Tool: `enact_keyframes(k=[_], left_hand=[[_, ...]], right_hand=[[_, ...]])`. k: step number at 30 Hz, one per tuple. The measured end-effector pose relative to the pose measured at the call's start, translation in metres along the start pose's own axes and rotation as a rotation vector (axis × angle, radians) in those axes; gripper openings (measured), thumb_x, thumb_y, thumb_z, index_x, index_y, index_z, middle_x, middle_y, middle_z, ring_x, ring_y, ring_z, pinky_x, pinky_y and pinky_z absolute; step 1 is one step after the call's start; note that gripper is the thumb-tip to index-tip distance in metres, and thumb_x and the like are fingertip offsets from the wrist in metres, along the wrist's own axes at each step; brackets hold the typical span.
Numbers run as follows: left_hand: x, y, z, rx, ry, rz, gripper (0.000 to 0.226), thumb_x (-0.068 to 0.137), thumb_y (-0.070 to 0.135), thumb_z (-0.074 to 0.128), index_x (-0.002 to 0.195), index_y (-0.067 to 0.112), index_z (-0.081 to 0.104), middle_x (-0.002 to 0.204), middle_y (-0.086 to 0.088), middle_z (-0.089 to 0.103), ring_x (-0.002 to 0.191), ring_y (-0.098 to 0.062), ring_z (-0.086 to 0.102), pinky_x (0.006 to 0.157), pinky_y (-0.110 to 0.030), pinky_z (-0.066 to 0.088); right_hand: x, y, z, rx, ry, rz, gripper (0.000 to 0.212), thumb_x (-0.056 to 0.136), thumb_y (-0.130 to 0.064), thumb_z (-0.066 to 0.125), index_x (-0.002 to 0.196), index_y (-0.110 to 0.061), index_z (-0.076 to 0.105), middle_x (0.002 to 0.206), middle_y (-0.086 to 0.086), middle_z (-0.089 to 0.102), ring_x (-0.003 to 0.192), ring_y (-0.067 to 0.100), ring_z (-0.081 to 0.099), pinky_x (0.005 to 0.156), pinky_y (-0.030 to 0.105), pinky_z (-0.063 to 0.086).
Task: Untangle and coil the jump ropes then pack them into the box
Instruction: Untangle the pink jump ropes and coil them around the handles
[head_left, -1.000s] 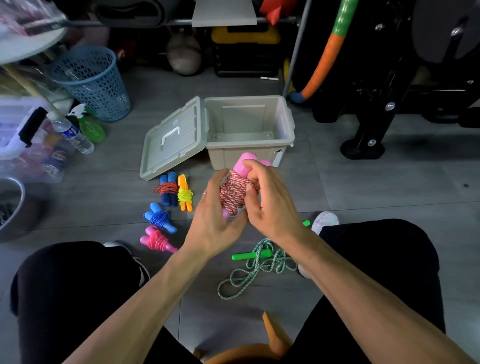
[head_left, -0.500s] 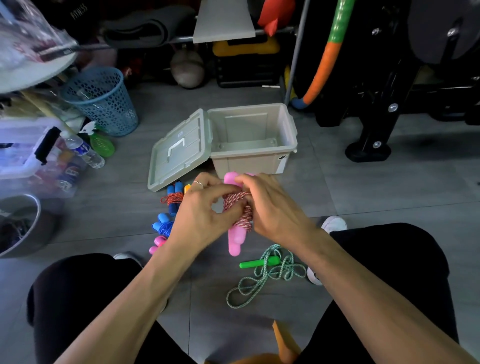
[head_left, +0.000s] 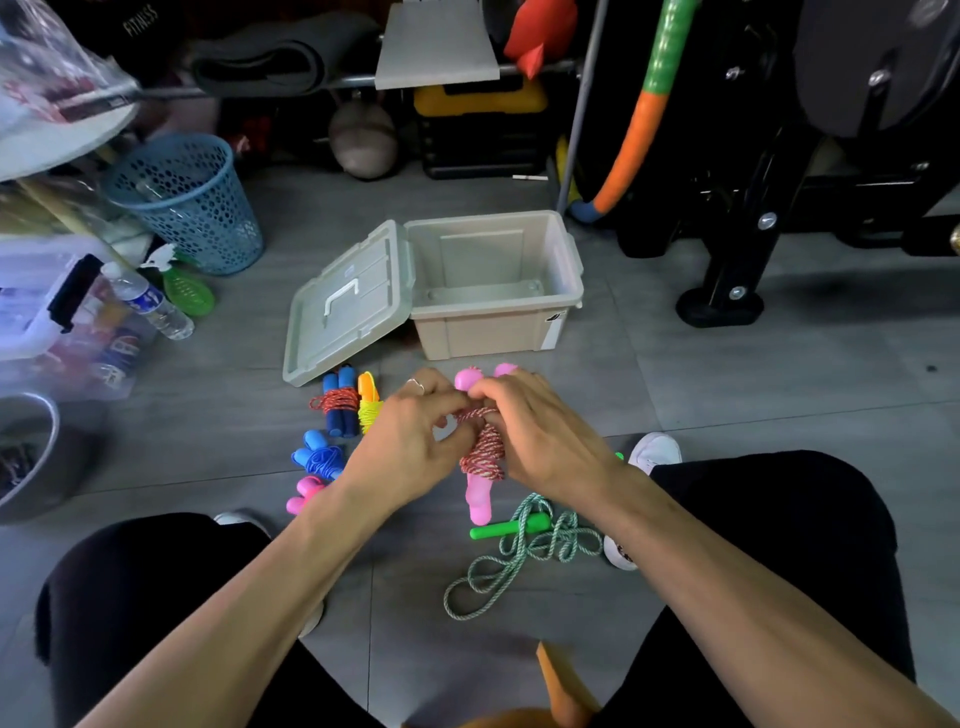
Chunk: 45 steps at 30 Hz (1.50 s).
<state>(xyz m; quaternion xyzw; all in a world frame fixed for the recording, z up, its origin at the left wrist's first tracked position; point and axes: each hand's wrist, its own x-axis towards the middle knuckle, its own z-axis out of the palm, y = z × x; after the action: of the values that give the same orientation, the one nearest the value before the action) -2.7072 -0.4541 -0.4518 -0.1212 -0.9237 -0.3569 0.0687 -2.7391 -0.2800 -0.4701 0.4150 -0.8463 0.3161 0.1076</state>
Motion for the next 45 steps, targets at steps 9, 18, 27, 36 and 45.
enact_keyframes(k=[9, 18, 27, 36, 45], left_hand=[[-0.006, -0.006, 0.026, 0.062, 0.022, -0.044, 0.022, 0.089, 0.024, 0.048, 0.094, 0.012, 0.066, 0.088, -0.002, 0.05, 0.073, -0.023, 0.054, 0.069, -0.042, 0.049], [-0.003, -0.01, 0.032, -0.076, 0.285, -0.19, 0.019, 0.085, 0.007, 0.05, 0.093, 0.009, 0.068, 0.092, -0.006, 0.05, 0.081, -0.011, 0.048, 0.076, -0.031, 0.043], [0.007, -0.013, 0.017, -0.113, 0.163, -0.176, 0.023, 0.084, 0.012, 0.054, 0.1, 0.015, 0.07, 0.098, 0.0, 0.04, 0.093, -0.005, 0.046, 0.085, -0.029, 0.046], [0.011, -0.017, 0.0, -0.13, 0.024, -0.126, 0.014, 0.085, 0.017, 0.07, 0.094, 0.027, 0.072, 0.082, 0.008, 0.045, 0.08, -0.004, 0.044, 0.082, -0.027, 0.04], [0.002, -0.016, 0.013, 0.118, -0.019, -0.08, 0.024, 0.082, 0.034, 0.059, 0.1, 0.024, 0.07, 0.065, 0.013, 0.046, 0.063, -0.009, 0.048, 0.06, -0.028, 0.039]], right_hand=[[-0.004, -0.003, 0.006, 0.25, -0.034, 0.429, 0.031, 0.089, -0.022, 0.052, 0.118, -0.01, 0.055, 0.111, -0.007, 0.059, 0.103, 0.018, 0.058, 0.092, 0.032, 0.047], [0.008, 0.005, 0.008, 0.613, -0.215, 0.961, 0.032, 0.08, -0.048, 0.064, 0.089, -0.018, 0.069, 0.082, -0.001, 0.075, 0.076, 0.015, 0.072, 0.075, 0.044, 0.06], [0.01, 0.001, 0.009, 0.323, -0.077, 0.735, 0.026, 0.089, -0.032, 0.056, 0.067, -0.023, 0.049, 0.053, -0.005, 0.05, 0.05, 0.006, 0.046, 0.046, 0.017, 0.031], [0.011, 0.008, -0.004, 0.222, -0.144, 0.623, 0.037, 0.077, -0.053, 0.048, 0.081, -0.018, 0.057, 0.061, -0.004, 0.057, 0.057, 0.012, 0.052, 0.053, 0.032, 0.043], [0.011, 0.007, -0.004, 0.018, -0.254, 0.562, 0.029, 0.088, -0.045, 0.053, 0.085, -0.016, 0.051, 0.069, -0.004, 0.054, 0.068, 0.025, 0.053, 0.057, 0.033, 0.035]])
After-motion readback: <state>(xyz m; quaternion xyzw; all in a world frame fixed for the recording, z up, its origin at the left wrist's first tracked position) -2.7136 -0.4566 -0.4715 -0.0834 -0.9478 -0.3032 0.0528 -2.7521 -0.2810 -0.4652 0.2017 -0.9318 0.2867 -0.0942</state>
